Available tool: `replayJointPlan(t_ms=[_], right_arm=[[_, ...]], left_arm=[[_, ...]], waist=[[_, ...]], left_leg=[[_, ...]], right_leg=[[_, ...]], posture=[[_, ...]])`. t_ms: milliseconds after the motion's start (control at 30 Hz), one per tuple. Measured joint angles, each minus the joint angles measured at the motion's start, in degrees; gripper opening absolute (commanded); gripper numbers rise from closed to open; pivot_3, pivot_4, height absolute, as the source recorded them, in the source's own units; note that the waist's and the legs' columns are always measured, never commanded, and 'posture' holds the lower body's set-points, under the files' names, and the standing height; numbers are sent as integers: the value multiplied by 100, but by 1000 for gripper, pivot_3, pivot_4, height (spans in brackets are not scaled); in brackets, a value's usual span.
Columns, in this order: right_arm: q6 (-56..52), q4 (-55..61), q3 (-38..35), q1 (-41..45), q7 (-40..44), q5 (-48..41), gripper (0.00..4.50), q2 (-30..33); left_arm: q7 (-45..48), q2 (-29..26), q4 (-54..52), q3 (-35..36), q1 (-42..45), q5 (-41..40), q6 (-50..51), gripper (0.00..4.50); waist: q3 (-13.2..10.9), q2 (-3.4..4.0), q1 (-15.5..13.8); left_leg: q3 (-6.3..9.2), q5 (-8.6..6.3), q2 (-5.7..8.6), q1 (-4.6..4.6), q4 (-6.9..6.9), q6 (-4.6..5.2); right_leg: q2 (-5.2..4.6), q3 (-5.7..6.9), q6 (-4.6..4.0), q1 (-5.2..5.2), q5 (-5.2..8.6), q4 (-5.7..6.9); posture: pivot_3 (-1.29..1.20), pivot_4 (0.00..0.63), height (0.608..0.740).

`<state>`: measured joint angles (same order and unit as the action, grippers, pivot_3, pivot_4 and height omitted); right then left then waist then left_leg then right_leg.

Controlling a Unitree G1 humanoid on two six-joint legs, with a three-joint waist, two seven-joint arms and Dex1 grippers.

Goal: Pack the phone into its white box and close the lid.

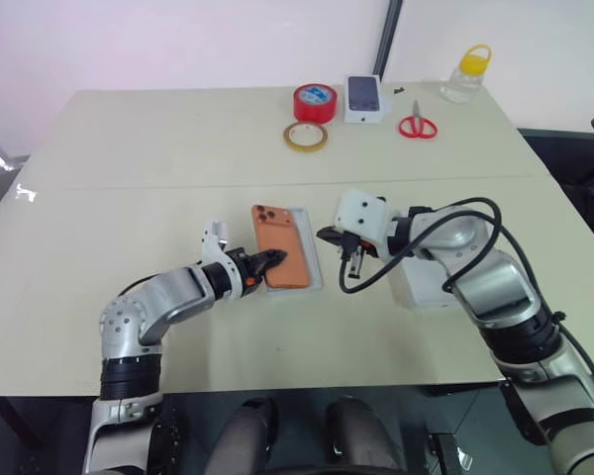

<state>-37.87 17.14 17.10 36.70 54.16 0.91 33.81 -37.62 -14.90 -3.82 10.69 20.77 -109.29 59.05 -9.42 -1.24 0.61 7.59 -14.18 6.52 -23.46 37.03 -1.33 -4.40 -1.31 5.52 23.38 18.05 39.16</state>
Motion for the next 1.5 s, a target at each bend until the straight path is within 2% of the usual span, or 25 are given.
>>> replayJointPlan(t_ms=[200,267,333,500,533,733,1033,1300,1500], right_arm=[[80,-52,23,-37,-64,5,0,23],[82,-53,45,-52,-92,5,0,24],[82,-53,67,-83,-101,5,0,24],[76,-52,76,-135,-118,5,0,35],[70,-52,77,-151,-122,5,0,36],[47,-31,77,-194,-146,3,0,57],[35,15,77,-203,-145,0,0,92],[69,-10,78,-203,-145,2,0,91],[70,-14,79,-203,-152,2,0,91]], left_arm=[[65,-202,156,-327,34,-52,-183,69],[165,-230,230,-414,52,-46,-200,998],[279,-265,324,-517,163,-23,-192,1696],[549,-273,493,-653,372,129,-194,4242],[621,-269,492,-670,410,126,-191,4432],[710,-423,486,-749,443,137,-156,4432],[1103,-1382,-57,-995,517,582,389,4432],[1449,-1803,-124,-1117,805,1010,682,4432],[1746,-2334,-312,-1128,877,1322,948,4432]], waist=[[0,0,4],[0,0,2],[0,0,-4],[0,0,7],[0,0,6],[0,0,19],[1,2,21],[1,2,21],[0,2,19]], left_leg=[[0,0,0,0,-1,0],[0,0,0,0,0,0],[0,0,0,0,0,0],[1,0,0,0,-1,0],[0,0,0,0,-1,0],[0,0,-1,0,0,0],[0,0,-1,1,-2,0],[0,0,-1,1,-3,0],[0,0,-1,1,-4,0]], right_leg=[[0,0,0,1,0,0],[0,0,0,0,0,0],[0,1,0,-1,0,0],[1,1,0,0,0,0],[1,1,0,-1,0,0],[1,0,0,0,0,0],[2,-1,0,1,0,0],[2,-1,0,2,0,0],[1,-2,0,2,1,0]], posture=[[0,150,740],[0,150,740],[0,150,740],[0,150,740],[0,150,740],[0,150,740],[0,150,740],[0,150,740],[0,150,740]])
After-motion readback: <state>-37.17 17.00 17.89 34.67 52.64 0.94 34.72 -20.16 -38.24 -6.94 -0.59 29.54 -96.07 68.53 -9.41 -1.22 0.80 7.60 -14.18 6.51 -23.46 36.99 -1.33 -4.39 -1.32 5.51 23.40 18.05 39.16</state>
